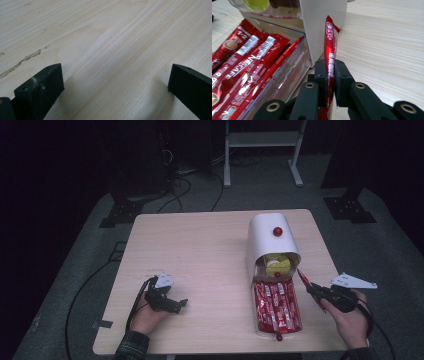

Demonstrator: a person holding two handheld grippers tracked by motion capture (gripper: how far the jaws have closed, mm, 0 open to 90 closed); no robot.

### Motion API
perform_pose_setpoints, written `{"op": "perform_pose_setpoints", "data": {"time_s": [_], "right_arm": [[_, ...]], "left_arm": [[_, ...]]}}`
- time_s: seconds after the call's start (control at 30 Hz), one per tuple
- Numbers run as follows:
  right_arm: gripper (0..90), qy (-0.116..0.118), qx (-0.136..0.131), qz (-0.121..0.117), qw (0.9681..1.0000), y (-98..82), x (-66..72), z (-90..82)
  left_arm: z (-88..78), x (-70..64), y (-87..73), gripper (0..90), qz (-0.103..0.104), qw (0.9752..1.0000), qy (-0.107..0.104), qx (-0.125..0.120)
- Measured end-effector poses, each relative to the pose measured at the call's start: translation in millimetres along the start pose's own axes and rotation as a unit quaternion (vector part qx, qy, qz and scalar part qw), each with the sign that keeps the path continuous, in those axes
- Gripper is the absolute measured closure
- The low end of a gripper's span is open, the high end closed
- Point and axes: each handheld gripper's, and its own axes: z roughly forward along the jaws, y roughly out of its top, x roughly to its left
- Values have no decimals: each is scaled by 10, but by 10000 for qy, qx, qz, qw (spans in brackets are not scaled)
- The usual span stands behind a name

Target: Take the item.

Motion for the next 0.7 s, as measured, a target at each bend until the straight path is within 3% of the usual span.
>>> {"op": "perform_pose_setpoints", "data": {"time_s": [0.7], "right_arm": [[813, 46, 437, 91, 9990, -157, 10, 279]], "left_arm": [[-1, 0, 0, 0, 4, 10000, 0, 4]]}}
